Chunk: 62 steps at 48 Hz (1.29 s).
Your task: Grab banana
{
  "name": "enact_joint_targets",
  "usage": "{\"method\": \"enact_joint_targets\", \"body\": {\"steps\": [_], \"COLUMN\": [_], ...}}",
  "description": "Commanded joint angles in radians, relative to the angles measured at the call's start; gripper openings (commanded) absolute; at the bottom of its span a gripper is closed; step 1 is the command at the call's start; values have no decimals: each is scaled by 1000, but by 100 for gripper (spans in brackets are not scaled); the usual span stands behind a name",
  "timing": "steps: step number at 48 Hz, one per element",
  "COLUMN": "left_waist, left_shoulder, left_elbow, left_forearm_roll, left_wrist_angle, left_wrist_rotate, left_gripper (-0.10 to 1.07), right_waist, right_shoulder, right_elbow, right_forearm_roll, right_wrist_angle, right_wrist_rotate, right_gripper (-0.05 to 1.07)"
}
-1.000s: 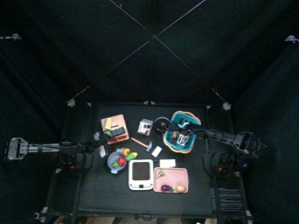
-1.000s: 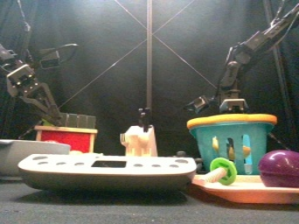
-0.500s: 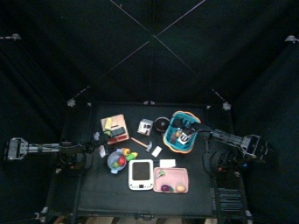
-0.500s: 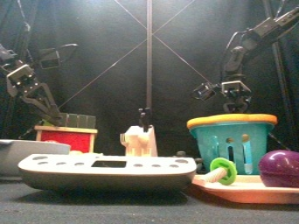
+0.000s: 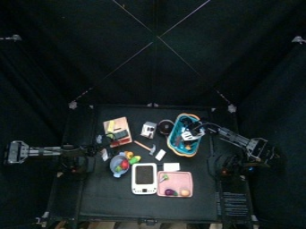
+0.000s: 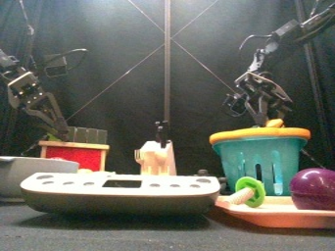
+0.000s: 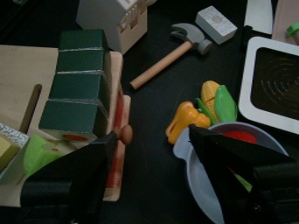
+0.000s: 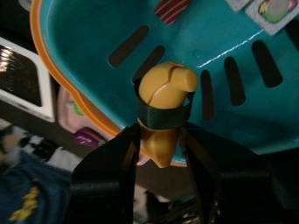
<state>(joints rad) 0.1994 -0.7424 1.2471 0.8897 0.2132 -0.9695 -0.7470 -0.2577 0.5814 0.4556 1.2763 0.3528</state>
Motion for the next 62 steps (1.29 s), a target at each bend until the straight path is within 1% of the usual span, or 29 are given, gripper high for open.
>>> {"method": "enact_joint_targets", "body": {"steps": [1,5,9,12,15,24,32,36,42,51,62], "left_waist": [-2,-2,-2,-2,-2,-2,-2,-2,-2,-3,-3], "left_shoulder": [2,0,2,0,0,0,0,0,0,2,0], "left_elbow": [-28,-28,-29,-32,-32,-31,-29,-29,-28,-29,-31], "left_forearm_roll": [3,5,5,5,5,14,15,15,14,15,15], "left_wrist_angle": [-6,-6,-6,-6,-6,-6,-6,-6,-6,-6,-6], "left_wrist_rotate": [2,2,2,2,2,3,3,2,2,2,2], "left_gripper": [99,99,99,99,99,99,99,99,99,99,99], "right_waist": [-9,-28,-72,-89,-89,-97,-84,-74,-71,-67,-60], "right_shoulder": [-18,-8,26,57,95,172,253,278,288,287,276], "right_elbow": [-25,-23,-40,-57,-94,-235,-337,-379,-405,-376,-362], "right_forearm_roll": [18,35,71,84,89,52,74,63,49,43,26], "right_wrist_angle": [34,89,233,322,380,410,563,612,623,630,629], "right_wrist_rotate": [2,11,32,49,69,94,107,126,129,123,115], "right_gripper": [54,54,54,54,54,54,54,54,54,54,54]}}
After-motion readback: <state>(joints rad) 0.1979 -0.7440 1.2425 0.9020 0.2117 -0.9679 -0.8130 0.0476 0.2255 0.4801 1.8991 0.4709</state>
